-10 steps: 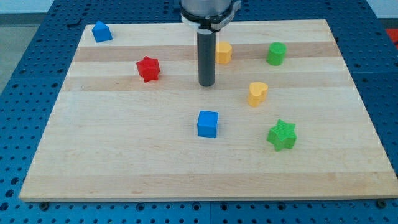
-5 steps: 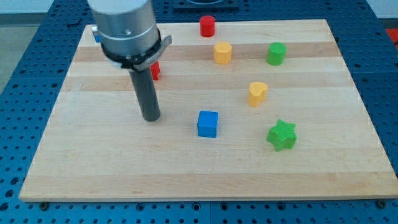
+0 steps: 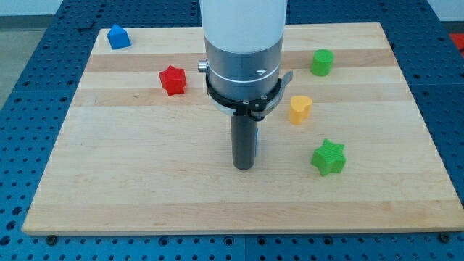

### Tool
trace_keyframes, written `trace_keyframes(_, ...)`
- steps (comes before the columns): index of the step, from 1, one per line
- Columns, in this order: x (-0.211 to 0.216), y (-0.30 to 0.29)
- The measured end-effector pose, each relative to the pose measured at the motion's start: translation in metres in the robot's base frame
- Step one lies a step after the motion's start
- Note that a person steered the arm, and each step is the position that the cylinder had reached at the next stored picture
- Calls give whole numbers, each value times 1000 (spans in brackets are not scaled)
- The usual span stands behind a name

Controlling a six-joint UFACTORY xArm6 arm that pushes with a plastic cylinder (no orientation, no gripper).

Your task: Move the blue cube towards the bottom of green circle

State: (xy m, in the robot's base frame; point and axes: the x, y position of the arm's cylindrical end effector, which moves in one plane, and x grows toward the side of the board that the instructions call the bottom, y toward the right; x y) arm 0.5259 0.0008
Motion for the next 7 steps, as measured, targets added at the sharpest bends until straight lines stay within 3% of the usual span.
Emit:
trace_keyframes(4, -121, 2)
trace_keyframes(7, -140, -2)
